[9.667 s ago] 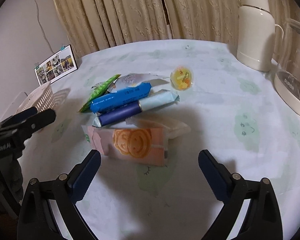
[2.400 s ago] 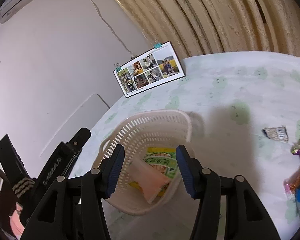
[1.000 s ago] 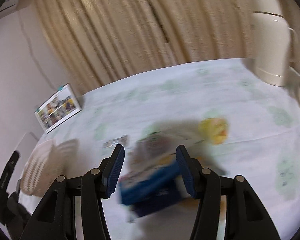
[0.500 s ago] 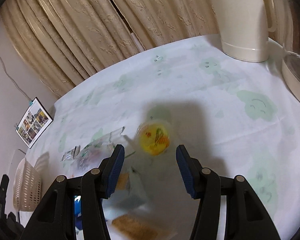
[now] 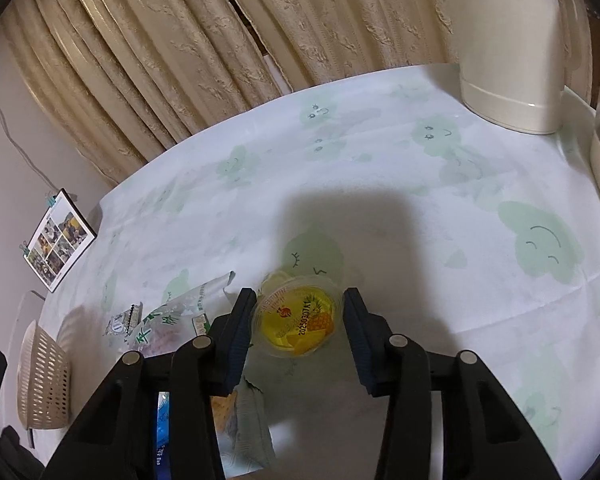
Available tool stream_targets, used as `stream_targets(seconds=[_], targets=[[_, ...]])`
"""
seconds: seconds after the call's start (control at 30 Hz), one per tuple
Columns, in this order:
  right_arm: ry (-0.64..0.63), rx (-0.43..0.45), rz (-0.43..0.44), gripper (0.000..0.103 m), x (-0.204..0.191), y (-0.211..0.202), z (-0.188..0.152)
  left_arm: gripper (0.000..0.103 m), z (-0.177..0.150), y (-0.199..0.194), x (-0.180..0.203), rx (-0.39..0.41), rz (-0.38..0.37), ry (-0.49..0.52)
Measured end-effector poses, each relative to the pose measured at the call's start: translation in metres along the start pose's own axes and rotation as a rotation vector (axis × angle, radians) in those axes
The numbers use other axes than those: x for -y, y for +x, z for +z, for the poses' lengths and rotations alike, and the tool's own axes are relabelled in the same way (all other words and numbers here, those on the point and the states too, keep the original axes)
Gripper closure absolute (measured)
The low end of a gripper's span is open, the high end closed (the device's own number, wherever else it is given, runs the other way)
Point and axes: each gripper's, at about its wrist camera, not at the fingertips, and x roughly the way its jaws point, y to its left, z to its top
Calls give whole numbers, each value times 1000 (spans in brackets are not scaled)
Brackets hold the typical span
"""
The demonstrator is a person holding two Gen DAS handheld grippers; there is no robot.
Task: Organize snacks
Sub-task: 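Grasp the small wrapped candy with the left gripper while the right gripper holds the jelly cup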
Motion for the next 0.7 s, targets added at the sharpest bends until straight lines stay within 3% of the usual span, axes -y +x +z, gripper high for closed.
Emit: stream_targets(seconds=[0.17,0.47,0.7], targets=[[9,4,4,62,3,-3,-1,12,7,15,22,-30,-41,47],[55,12,14,62,10,-9,-3,18,12,65,55,-166,-124,57],[64,15,23,62,10,-11,-3,23,4,121,63,-357,-225,-18]])
